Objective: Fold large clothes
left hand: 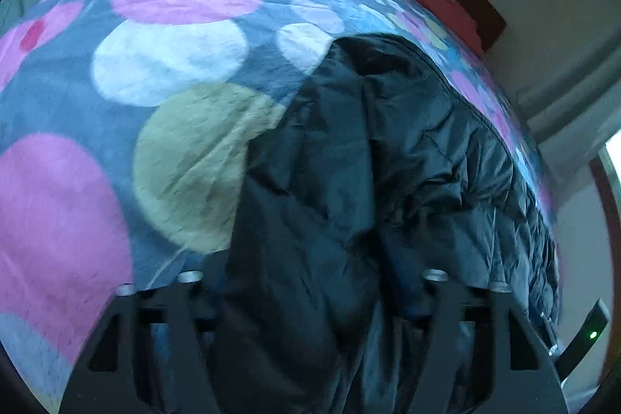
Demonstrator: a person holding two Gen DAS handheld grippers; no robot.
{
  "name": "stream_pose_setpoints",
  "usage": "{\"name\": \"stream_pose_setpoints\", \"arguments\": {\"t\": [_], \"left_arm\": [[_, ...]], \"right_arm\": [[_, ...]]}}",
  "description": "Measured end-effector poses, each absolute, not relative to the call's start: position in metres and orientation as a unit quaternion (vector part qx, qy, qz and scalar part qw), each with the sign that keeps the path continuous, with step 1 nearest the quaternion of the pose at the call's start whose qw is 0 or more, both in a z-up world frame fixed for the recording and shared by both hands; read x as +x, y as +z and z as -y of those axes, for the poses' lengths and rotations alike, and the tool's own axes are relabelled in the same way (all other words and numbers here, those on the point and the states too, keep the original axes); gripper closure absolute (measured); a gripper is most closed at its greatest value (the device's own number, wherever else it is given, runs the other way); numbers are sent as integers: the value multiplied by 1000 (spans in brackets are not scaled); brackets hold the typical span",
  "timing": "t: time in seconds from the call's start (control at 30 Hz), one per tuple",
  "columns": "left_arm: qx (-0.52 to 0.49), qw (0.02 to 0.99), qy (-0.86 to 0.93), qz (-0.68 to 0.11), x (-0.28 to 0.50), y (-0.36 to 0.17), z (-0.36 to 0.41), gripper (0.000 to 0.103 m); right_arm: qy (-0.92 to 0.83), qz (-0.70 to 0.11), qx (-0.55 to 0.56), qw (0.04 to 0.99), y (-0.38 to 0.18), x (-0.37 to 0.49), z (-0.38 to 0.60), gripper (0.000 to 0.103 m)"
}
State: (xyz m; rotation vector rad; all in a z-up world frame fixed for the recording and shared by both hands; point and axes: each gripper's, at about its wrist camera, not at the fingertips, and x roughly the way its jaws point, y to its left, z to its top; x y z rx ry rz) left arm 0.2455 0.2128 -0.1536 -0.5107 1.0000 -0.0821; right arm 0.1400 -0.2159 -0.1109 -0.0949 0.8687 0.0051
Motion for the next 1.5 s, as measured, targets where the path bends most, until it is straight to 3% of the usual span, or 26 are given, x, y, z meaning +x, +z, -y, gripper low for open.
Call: {"name": "stream_pose_setpoints", "arguments": {"t": [0.2,0.3,0.6,0.87,1.1,1.5], "left_arm": [[-216,864,-28,-454,233,-134,-205,83],[-180,884,-14,-432,225,-112,-193,87],[-118,926,-50,-356,197,-12,-118,88],[-26,940,-95,-328,197,27,0,88],[41,932,-146,-329,193,11,104,88],[114,902,-186,-373,187,-85,225,88]], "right_arm": [[1,-420,-50,906,-112,138,213,44],[-1,-419,-51,906,-111,139,213,44],[9,-413,-28,910,-92,132,231,44],[-33,-383,16,923,-56,102,318,44],[-109,-371,44,921,-44,75,403,44],[-177,-387,88,901,-57,42,474,43]]}}
